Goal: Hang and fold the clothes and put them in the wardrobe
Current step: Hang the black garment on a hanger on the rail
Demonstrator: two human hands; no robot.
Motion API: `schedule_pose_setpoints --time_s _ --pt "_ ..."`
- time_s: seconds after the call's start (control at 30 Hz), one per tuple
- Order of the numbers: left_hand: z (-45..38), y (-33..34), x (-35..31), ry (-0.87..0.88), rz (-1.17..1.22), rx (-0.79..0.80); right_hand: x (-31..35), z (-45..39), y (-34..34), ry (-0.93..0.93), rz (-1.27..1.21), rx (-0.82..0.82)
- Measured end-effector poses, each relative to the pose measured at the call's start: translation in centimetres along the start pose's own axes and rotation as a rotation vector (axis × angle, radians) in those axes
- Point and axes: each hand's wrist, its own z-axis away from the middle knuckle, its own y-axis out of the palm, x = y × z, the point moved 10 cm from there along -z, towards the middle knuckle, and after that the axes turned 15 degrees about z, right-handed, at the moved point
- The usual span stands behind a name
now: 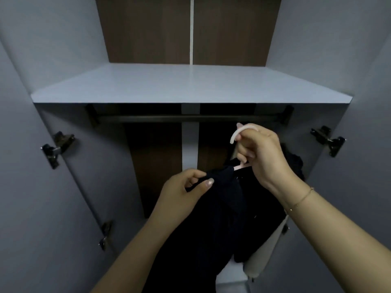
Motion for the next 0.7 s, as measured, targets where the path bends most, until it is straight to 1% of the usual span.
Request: schedule_pose_setpoints --time_s 0.07,0.1,0.2,0.23,0.3,0.33,0.4,0.47,0.5,0.6,0.7 --pt "1.3 1.6 4.2 -0.232 0.172 0.074 -2.4 1.8 0.4 0.073 -0.016 0.054" --pt "2.3 2.5 6.6 -0.380 0.280 0.090 -3.4 2.6 0.7 0.110 -0.065 0.089" --pt "6.2 6.0 13.6 -0.876 0.753 0.128 -5.7 4.6 1.0 0.203 -0.234 0.139" --pt "7.4 7.2 15.2 -1.006 0.906 0.145 -6.2 5.0 0.8 0.224 -0.224 0.126" --pt "8.4 8.6 18.1 -1.154 1.120 0.110 -6.9 5.7 0.0 0.231 -0.117 0.095" --pt "8.5 9.0 19.5 -1.200 1.188 0.066 -7.2 5.9 -0.3 0.238 -0.085 0.094" --pt "8.0 9.9 22.0 -1.257 1.317 -0.049 -7.8 6.3 -0.3 0.258 -0.117 0.128" --pt "7.1 11.1 23.2 -1.273 1.478 -0.137 -8.0 6.6 -0.4 0.253 -0.167 0.165" --pt "6.5 11.7 23.5 -1.270 1.540 -0.147 -8.1 6.8 -0.5 0.247 -0.186 0.178" --pt "4.6 13.1 23.4 -1.219 1.622 -0.087 -8.9 7.5 -1.0 0.266 -0.251 0.212" --pt "3.8 14.7 22.4 -1.175 1.541 0.089 -9.6 8.2 -1.5 0.310 -0.324 0.254"
